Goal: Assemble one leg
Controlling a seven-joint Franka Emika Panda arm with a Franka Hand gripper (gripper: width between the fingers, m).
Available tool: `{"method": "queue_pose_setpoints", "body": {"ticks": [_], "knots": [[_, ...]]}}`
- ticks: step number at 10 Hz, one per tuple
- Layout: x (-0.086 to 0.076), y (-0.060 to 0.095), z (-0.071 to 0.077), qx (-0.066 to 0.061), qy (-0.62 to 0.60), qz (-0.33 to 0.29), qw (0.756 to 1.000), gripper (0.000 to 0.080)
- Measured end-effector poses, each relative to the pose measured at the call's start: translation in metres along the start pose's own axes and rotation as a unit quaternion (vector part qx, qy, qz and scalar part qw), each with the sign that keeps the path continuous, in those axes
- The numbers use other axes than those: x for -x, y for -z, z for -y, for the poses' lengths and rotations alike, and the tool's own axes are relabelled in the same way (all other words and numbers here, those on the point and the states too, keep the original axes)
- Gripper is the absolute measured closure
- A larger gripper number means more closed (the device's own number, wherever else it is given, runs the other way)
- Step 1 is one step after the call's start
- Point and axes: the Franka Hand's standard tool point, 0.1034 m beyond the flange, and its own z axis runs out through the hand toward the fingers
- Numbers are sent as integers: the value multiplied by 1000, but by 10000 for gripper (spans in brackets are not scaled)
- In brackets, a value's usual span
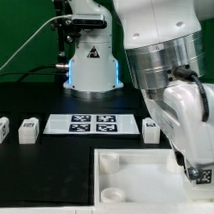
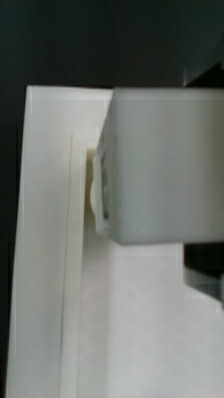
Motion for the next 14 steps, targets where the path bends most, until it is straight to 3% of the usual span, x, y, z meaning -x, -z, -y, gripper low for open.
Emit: {"method": "queue_pose_setpoints", "body": {"ticks": [1,2,3,4,5,7,9,12,13,14], "knots": [[0,0,0,0,10,0,1000,399],[0,-1,0,1,33,0,999,399],[1,-1,-1,1,39,-1,999,251],[5,-3,-3,10,120,-8,993,181],[10,-4,-4,20,224,-19,974,159],[11,-4,-3,26,339,-25,940,159],[10,-4,-3,30,446,-24,894,150],[26,-4,-1,59,650,-44,756,150],[26,-3,0,60,674,-44,735,150],[25,-4,-1,61,680,-42,730,191]]}}
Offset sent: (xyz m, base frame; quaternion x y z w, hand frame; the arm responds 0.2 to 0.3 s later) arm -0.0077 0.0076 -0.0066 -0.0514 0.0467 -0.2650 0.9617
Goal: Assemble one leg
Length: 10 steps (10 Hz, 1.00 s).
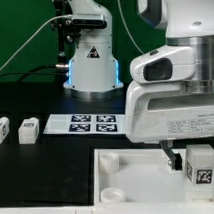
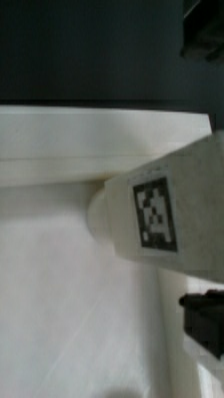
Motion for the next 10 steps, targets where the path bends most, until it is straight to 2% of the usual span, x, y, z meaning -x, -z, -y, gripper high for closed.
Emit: {"method": "queue_pose_setpoints", "body": {"ticks": [1,2,3,4,7,8,10], "knots": [[0,0,1,-1,-18,0,1000,191],[0,0,1,-1,-19,0,1000,367],[1,0,0,-2,-68,1,998,367],[1,-1,-4,0,-131,2,991,500],[0,0,-4,-2,-290,2,957,500],[0,0,-4,-8,-360,5,933,500],[-1,-4,-7,-31,-472,18,881,500]]}}
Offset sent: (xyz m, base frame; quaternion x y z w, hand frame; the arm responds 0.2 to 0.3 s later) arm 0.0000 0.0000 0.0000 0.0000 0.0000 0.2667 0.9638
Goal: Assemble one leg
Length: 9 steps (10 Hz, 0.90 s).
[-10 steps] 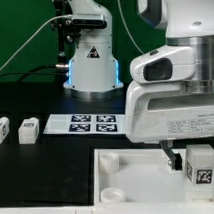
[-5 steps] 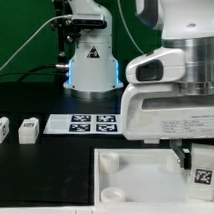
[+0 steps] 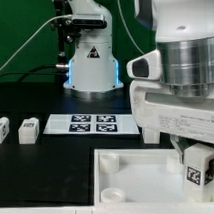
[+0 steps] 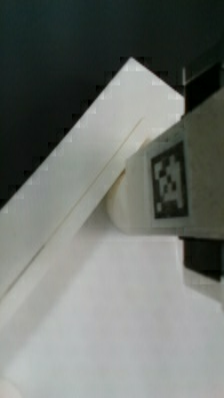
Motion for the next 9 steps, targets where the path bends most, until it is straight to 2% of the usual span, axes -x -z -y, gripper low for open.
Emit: {"method": "queue_pose_setpoints", "body": {"ticks": [2,3,4,5,6,7,8,9], "knots": [[0,-1,0,-20,-146,25,989,500],[1,-1,0,-20,-158,26,987,500],[1,-1,0,-20,-147,26,989,417],[1,-1,0,-21,-132,26,991,417],[1,-1,0,-20,-132,26,991,279],[1,-2,0,-20,-123,25,992,192],[2,-2,-2,-20,-35,21,999,192],[4,0,0,-13,67,9,998,158]]}}
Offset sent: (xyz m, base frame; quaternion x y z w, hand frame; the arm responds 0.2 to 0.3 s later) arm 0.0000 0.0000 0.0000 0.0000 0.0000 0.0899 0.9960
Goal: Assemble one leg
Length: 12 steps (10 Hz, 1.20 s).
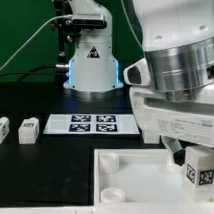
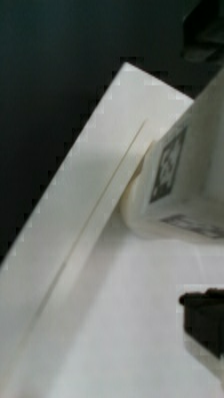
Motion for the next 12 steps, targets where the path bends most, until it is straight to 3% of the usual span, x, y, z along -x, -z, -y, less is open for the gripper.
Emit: {"method": "queue_pose_setpoints", "body": {"ticks": [1,3,5,8,10,11,12], "knots": [[3,0,2,13,95,-11,995,152],[2,-1,1,16,180,-11,984,150],[0,0,0,18,289,-10,957,150],[-11,10,9,41,491,-23,870,150],[-11,9,7,41,496,-22,867,150],[-11,9,7,41,496,-22,867,262],[-10,8,8,38,454,-23,890,397]]}}
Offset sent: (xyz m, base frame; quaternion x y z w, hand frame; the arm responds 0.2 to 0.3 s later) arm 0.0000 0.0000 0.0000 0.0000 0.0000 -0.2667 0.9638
